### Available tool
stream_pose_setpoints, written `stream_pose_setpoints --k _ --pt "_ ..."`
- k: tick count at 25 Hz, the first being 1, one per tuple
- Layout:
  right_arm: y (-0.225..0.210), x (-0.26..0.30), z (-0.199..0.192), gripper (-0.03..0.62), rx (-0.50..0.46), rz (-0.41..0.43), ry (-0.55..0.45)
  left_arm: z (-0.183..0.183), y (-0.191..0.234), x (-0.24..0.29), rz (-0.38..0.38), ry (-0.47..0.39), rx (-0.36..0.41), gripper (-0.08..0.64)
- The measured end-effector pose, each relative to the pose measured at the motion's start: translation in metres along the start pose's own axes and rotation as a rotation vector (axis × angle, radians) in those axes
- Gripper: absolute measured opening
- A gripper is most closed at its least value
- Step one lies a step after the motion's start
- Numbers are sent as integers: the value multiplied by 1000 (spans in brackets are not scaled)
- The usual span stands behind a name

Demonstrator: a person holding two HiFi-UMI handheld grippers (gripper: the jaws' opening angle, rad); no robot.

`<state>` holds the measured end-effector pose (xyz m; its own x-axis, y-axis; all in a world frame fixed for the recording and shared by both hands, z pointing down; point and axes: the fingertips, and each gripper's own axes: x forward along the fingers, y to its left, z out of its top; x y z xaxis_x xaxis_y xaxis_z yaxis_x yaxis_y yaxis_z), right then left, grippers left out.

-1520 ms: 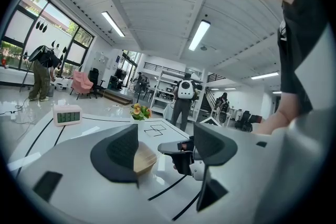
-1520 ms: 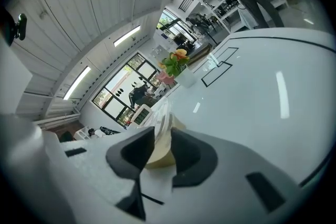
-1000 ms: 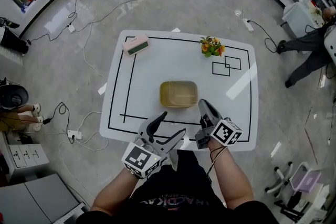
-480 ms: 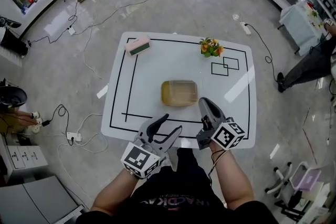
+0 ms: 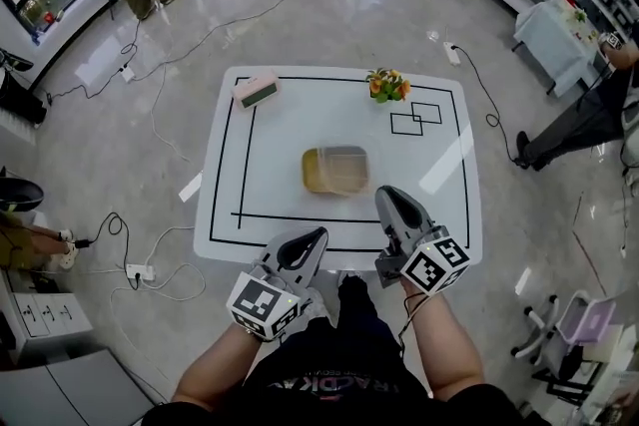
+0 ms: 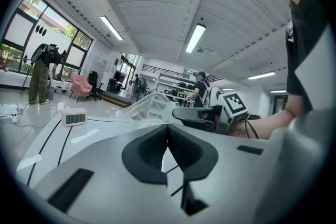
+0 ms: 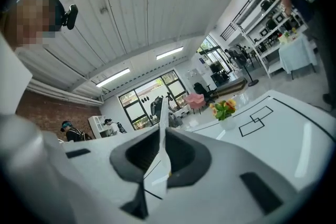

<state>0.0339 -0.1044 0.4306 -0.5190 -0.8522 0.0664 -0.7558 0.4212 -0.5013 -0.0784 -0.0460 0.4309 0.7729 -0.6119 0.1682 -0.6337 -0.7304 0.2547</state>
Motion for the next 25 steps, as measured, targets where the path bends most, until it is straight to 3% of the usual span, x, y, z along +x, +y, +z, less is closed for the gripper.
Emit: stream_pose_setpoints --k 11,15,20,25 --pt "19 -61 24 35 -65 -63 -77 6 -43 5 -115 -21 25 5" --pt "21 -85 31 35 -133 -75 -73 9 -63 11 -141 -37 35 5" --pt "26 -106 42 35 -207 -43 -60 14 -84 15 -115 -58 45 5" --pt "27 -124 48 34 -220 24 -46 11 -105 14 -43 -68 40 5"
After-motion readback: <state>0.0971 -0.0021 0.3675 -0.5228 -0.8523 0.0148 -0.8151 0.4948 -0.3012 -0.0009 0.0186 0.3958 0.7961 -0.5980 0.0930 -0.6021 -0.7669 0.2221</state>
